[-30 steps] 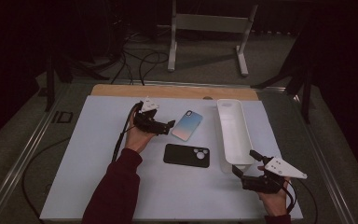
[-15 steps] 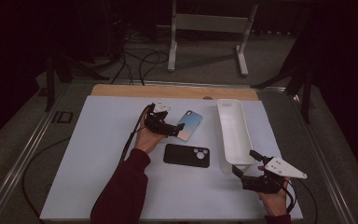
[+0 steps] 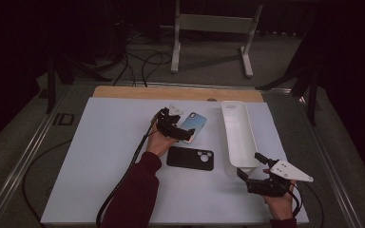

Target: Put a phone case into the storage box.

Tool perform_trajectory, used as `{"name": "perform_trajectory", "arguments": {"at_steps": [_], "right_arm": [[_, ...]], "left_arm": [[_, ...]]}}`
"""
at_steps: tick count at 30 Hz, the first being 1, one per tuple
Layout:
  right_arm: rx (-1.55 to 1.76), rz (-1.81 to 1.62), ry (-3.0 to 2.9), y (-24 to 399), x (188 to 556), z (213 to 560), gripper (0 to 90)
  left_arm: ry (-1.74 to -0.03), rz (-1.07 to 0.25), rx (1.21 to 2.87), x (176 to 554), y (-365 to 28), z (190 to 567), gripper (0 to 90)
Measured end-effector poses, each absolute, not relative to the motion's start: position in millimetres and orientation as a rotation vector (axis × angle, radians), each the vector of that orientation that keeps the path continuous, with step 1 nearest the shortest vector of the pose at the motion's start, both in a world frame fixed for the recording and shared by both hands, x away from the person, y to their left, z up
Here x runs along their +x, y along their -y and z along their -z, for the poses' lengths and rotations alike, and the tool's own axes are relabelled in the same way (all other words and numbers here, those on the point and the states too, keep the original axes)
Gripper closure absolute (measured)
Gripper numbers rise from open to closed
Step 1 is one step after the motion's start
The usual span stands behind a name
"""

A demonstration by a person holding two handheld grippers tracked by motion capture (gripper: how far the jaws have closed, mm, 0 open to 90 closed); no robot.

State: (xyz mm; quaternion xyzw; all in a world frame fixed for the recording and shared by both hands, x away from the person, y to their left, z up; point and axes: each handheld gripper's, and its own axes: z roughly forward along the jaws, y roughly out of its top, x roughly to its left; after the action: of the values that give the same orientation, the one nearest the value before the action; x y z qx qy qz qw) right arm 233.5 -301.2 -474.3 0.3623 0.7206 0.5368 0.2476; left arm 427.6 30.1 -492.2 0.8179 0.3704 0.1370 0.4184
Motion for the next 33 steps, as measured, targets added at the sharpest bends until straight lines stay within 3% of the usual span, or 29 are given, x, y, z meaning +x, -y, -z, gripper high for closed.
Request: {"name": "perform_trajectory", "arguments": {"at_steps": [21, 26, 33], "right_arm": [[0.984, -1.470, -1.966, 301, 233, 474, 9.5], [0.984, -1.475, -1.962, 301, 233, 474, 9.5], [0.985, -1.475, -1.959, 302, 232, 474, 9.6]], "left_arm": [[-1.077, -0.283, 2.231, 446, -2, 533, 0.0], [-1.109, -0.327, 2.274, 447, 4, 533, 0.3], [-1.100, -0.334, 2.292, 447, -1, 529, 15.7]]}}
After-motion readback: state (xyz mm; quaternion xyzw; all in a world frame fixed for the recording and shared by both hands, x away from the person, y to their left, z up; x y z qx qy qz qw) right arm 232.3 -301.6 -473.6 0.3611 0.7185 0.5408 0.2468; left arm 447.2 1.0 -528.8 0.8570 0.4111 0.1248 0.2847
